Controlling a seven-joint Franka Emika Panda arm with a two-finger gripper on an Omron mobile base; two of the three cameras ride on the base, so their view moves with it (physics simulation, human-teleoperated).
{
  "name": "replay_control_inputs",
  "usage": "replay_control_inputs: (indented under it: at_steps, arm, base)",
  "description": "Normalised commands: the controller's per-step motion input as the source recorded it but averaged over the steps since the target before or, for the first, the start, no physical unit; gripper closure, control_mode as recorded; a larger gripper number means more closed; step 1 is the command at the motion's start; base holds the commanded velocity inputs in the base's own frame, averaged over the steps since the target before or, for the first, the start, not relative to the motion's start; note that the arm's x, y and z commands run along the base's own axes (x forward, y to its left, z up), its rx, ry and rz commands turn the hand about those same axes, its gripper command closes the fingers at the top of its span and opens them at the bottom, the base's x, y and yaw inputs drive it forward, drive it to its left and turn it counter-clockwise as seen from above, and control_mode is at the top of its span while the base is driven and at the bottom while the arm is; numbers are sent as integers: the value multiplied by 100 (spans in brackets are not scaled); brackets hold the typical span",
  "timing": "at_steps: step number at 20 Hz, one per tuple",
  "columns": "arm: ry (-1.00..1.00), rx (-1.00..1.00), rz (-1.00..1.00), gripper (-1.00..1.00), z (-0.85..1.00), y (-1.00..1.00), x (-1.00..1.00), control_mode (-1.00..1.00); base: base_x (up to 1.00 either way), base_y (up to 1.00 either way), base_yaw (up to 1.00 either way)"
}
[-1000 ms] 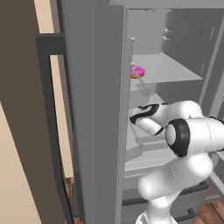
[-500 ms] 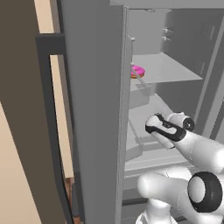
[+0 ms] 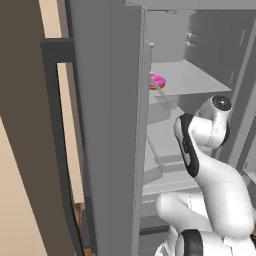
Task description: Take the donut and cupcake from the fridge and place them on the empty tray on the dining counter.
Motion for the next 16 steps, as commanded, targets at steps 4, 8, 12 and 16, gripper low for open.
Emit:
replay_control_inputs:
  at_steps: [4,8,12,16]
  arm:
    - [12,-4,32,100,31,0,-100,-100]
    - [-2,0,39,100,3,21,-100,-100]
    - [-2,-1,16,100,0,37,-88,-100]
    - [0,-1,1,100,0,44,-78,-100]
  base:
    - [0,0,0]
    - [0,0,0]
    - [0,0,0]
    - [0,0,0]
